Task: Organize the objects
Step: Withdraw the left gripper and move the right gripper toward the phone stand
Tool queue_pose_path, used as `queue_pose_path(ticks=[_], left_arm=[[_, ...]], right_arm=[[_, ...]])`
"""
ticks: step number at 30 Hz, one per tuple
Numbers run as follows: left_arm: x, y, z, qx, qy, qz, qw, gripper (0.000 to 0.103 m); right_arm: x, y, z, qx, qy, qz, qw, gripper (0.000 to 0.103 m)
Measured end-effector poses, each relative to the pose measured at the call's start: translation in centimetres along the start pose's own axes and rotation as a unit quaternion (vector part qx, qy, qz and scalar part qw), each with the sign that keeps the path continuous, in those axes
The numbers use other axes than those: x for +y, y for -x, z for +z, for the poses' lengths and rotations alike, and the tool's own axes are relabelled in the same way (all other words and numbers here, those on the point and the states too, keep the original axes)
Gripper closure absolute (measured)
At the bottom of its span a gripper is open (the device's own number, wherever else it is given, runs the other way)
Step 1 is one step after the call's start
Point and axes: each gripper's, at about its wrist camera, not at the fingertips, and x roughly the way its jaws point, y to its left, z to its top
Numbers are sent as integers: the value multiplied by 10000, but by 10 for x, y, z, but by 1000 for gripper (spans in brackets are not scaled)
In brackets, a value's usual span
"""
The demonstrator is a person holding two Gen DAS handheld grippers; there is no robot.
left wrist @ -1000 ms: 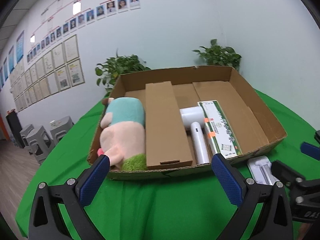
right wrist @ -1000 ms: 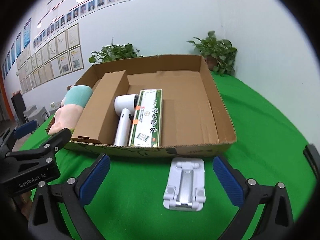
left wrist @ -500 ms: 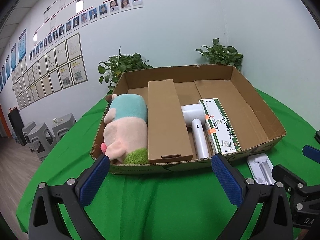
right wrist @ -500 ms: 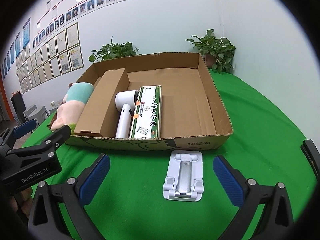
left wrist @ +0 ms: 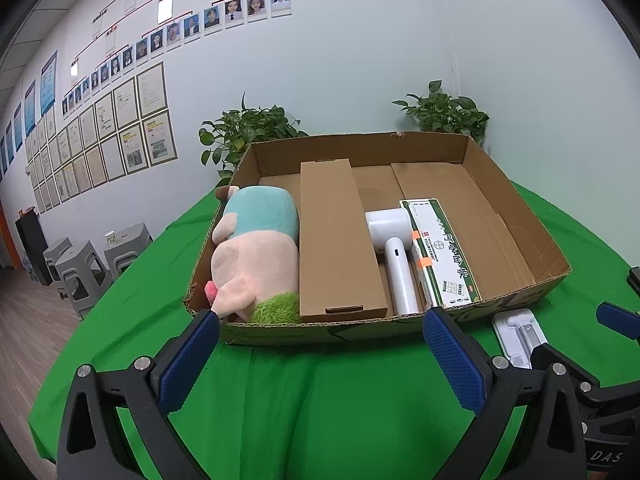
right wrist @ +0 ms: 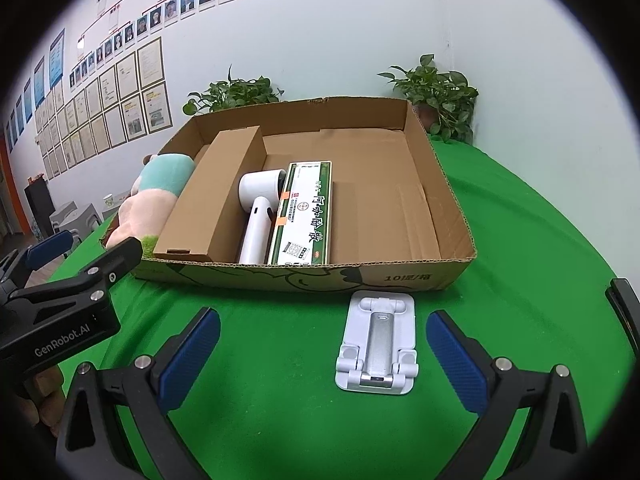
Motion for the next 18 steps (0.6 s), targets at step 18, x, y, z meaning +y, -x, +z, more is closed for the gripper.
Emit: queue_pose_path(ticks=[18], left_arm=[[7,-14,-17,548,221,-888,9943,1]], right_arm=[[-41,-25,-14,594,-507,-29,9969,0]])
